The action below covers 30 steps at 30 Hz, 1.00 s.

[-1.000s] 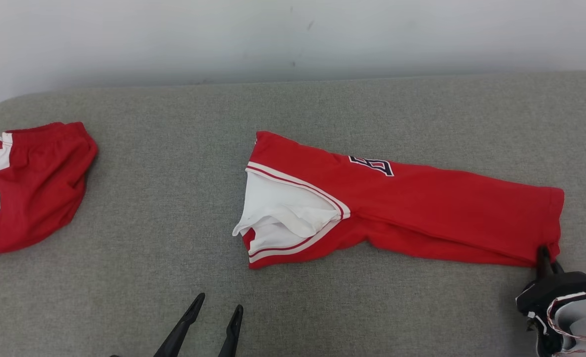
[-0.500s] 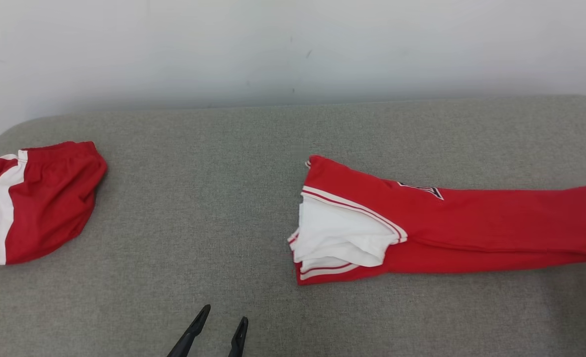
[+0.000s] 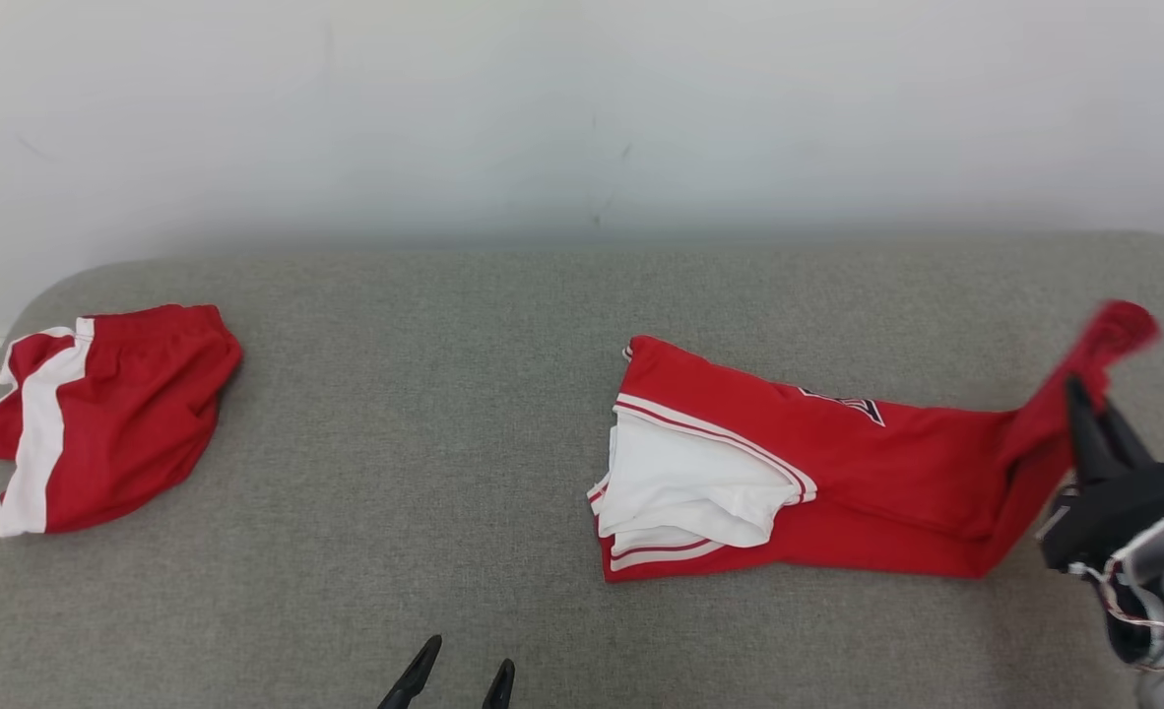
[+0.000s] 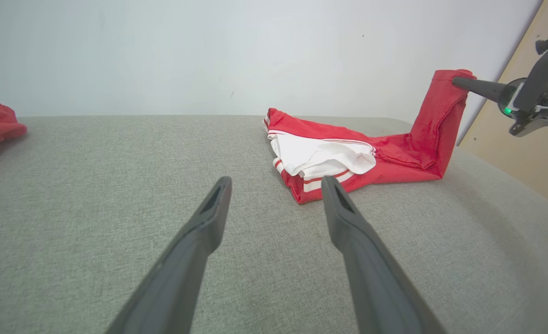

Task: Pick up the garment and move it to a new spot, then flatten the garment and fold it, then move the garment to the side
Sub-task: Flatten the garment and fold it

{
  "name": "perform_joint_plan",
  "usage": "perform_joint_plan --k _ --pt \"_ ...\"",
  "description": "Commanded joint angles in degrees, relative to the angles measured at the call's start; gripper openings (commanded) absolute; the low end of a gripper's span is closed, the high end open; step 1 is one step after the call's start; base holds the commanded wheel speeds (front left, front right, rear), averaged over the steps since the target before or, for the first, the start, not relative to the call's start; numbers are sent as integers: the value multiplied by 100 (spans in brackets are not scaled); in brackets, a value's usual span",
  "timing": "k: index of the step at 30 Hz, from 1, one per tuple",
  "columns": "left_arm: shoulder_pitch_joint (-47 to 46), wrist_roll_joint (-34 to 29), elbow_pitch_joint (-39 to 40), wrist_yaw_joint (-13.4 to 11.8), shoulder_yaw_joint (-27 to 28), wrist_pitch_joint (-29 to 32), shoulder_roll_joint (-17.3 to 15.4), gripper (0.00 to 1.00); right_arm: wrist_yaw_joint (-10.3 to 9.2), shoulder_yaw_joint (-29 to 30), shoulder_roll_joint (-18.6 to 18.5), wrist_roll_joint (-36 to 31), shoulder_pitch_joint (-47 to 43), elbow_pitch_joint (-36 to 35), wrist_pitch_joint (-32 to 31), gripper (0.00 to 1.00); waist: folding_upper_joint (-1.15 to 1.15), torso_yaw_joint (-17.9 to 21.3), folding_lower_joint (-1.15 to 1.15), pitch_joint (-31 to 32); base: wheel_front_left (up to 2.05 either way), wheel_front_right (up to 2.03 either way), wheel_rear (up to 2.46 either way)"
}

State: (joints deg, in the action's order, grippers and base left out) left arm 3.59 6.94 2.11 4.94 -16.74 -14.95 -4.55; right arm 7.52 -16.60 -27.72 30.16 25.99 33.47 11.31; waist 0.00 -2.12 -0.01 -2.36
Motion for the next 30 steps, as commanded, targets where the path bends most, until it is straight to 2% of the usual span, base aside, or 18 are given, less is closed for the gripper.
perform_joint_plan --k 1,6,13,14,24,30 --pt "91 -6 -35 11 -3 -29 26 100 -6 -167 68 -73 41 -169 -104 0 0 -57 1 74 0 0 0" --pt "67 23 -86 32 -34 -29 62 100 -6 -610 381 -113 168 -455 -348 0 0 -182 1 138 0 0 0" --pt "68 8 -136 47 -58 -29 90 100 -6 -1113 993 -14 355 -265 -317 0 0 -414 1 163 0 0 0" --pt "68 8 -136 47 -58 -29 90 100 -6 -1113 993 -14 355 -265 -317 0 0 -414 1 163 0 0 0" --pt "-32 -24 -218 84 -126 -29 112 100 -6 -1277 1913 -172 798 1029 37 0 0 -765 1 173 0 0 0" --pt "9 -6 -224 80 -95 -29 125 100 -6 -1528 2168 -83 913 1598 127 0 0 -905 1 177 0 0 0"
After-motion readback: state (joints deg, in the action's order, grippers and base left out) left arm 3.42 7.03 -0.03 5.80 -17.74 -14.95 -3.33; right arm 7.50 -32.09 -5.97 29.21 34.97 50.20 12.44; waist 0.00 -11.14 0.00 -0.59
